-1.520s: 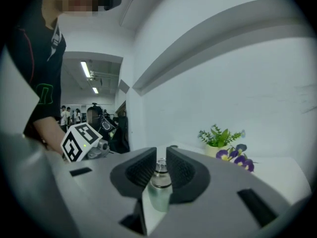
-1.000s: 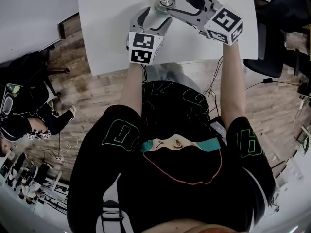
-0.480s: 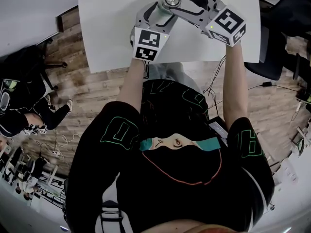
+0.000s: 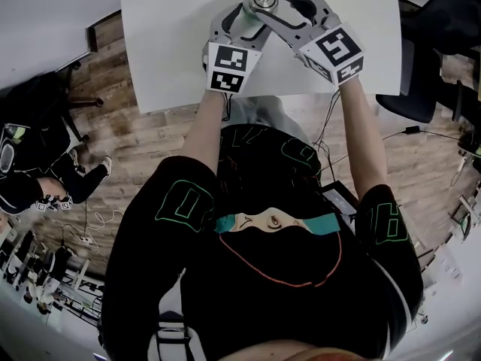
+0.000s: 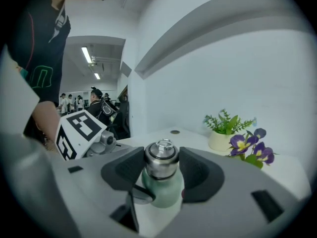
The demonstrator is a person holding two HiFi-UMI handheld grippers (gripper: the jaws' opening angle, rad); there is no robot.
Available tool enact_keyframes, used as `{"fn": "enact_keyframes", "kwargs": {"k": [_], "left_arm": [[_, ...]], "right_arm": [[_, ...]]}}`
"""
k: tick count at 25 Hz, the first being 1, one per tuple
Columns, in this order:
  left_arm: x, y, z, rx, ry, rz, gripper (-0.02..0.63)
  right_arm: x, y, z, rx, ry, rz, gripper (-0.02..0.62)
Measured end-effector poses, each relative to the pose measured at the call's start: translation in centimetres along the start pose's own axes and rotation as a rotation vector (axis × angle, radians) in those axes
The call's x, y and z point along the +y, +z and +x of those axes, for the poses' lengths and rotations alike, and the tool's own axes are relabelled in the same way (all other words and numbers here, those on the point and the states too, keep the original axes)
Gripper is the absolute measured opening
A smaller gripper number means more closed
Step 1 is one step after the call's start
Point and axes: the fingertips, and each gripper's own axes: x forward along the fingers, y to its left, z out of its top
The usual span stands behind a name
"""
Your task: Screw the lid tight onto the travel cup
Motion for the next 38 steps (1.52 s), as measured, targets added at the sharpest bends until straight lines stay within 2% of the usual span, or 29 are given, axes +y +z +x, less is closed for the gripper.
{"fn": "enact_keyframes", "kwargs": {"k": [9, 12, 14, 18, 21, 25, 33, 38], "left_arm": [[0.01, -0.36, 0.2, -0.002, 0.008, 0.0, 0.31], [-0.1, -0.4, 0.23, -0.004, 0.006, -0.002, 0.31], [-0.08, -0.44, 0.24, -0.004, 0.005, -0.005, 0.31], [0.0, -0.58, 0.32, -0.003, 0.002, -0.009, 0.31], [0.06, -0.62, 0.29, -0.002, 0.0, -0.011, 0.31], [0.28, -0.73, 0.21, 0.003, -0.003, -0.016, 0.31], [0.24, -0.83, 0.06, 0.009, -0.012, -0.013, 0.31], [0.29, -0.77, -0.03, 0.009, -0.016, -0.012, 0.308]], "right_arm": [[0.14, -0.19, -0.05, -0.04, -0.311, 0.015, 0.227], [0.18, -0.31, -0.11, -0.024, -0.36, 0.004, 0.229], [0.18, -0.36, -0.04, -0.013, -0.357, 0.0, 0.23], [0.25, -0.55, 0.08, -0.006, -0.294, -0.019, 0.232], [0.48, -0.49, -0.03, -0.012, -0.217, -0.025, 0.278], [0.59, -0.36, -0.03, -0.022, -0.108, -0.029, 0.293], [0.47, -0.76, 0.29, 0.007, 0.108, -0.054, 0.277], [0.39, -0.63, 0.82, 0.008, 0.2, -0.036, 0.244]]}}
